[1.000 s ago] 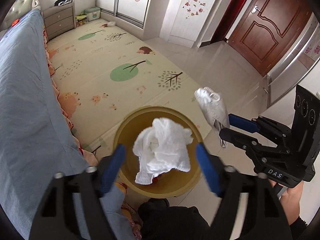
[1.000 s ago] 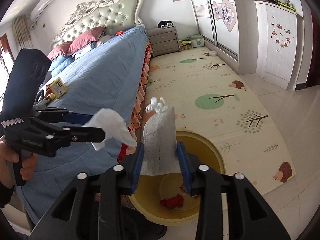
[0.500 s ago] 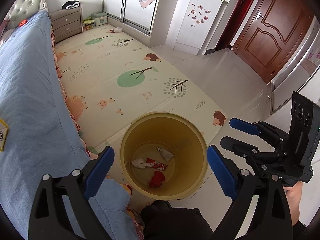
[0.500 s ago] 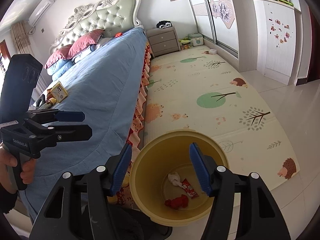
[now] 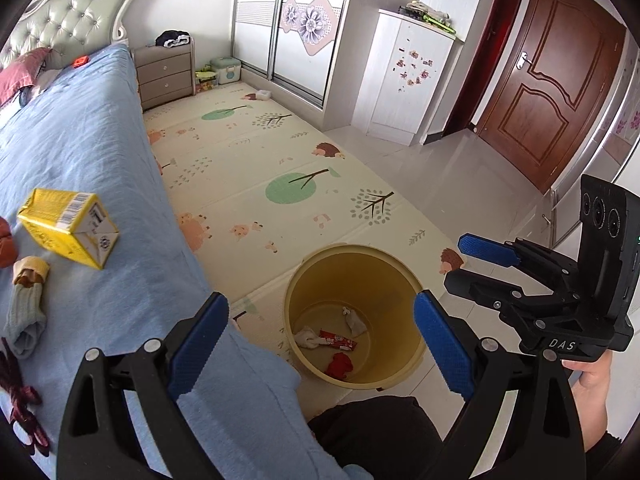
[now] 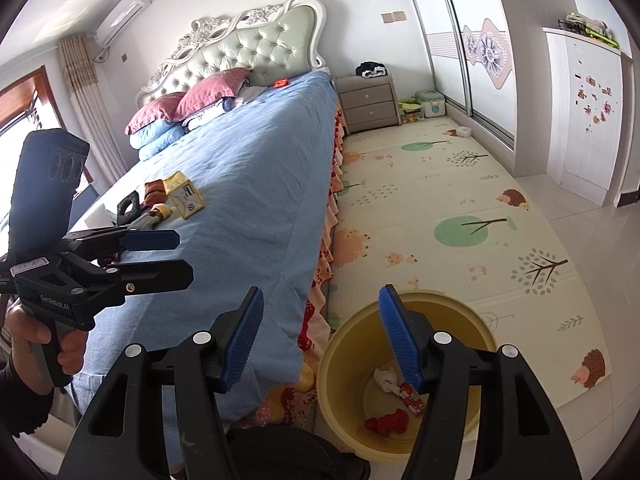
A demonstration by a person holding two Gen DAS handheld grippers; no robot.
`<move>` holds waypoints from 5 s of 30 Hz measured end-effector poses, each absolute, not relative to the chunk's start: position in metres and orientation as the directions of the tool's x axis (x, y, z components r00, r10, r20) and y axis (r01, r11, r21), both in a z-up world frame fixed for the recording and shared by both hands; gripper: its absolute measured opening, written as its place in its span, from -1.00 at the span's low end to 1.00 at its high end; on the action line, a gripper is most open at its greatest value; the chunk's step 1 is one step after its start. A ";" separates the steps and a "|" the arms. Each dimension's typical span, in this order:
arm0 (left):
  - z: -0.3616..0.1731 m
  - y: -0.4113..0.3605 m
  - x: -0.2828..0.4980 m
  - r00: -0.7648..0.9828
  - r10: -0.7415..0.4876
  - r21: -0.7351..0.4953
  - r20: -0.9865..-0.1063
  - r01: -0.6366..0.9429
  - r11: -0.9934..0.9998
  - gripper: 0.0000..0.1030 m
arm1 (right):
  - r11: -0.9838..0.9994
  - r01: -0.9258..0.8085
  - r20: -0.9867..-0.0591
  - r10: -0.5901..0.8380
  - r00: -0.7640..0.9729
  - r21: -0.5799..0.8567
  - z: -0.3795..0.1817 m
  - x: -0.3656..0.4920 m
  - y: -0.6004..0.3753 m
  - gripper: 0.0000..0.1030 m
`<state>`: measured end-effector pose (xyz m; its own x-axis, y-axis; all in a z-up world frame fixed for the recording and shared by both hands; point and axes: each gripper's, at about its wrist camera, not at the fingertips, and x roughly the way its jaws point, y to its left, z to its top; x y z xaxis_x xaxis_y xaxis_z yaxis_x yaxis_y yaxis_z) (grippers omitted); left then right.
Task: Collect trash
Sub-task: 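Move both tools back to the foam block and socks on the bed, then grasp the dark red sock with the right gripper while the left grasps the foam block, then carry the white foam block and dark sock over the yellow bin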
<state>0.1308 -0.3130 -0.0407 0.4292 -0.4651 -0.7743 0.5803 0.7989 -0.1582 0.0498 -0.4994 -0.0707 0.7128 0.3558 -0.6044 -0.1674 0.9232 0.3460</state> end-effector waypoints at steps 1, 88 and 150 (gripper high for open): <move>-0.037 -0.304 0.129 0.444 -0.460 -0.155 -0.769 0.569 0.808 0.82 | 0.922 -0.184 -0.598 0.364 0.714 0.342 -0.067 0.050 -0.491 0.16; -0.018 0.027 0.184 0.718 -0.194 -0.117 -0.669 0.156 0.981 -0.72 | 0.746 -0.618 -0.683 0.587 0.435 0.248 -0.039 0.139 -0.161 -0.57; -0.119 -0.420 0.183 0.255 -0.391 -0.118 -0.884 0.688 0.716 -0.72 | 0.952 -0.020 -0.751 0.254 0.610 0.305 -0.133 0.055 -0.569 -0.57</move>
<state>0.1828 -0.4200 -0.1194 0.2549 -0.3908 -0.8845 0.6881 0.7160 -0.1181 0.0554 -0.5695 -0.1334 0.6096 0.2538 -0.7510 -0.0203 0.9521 0.3052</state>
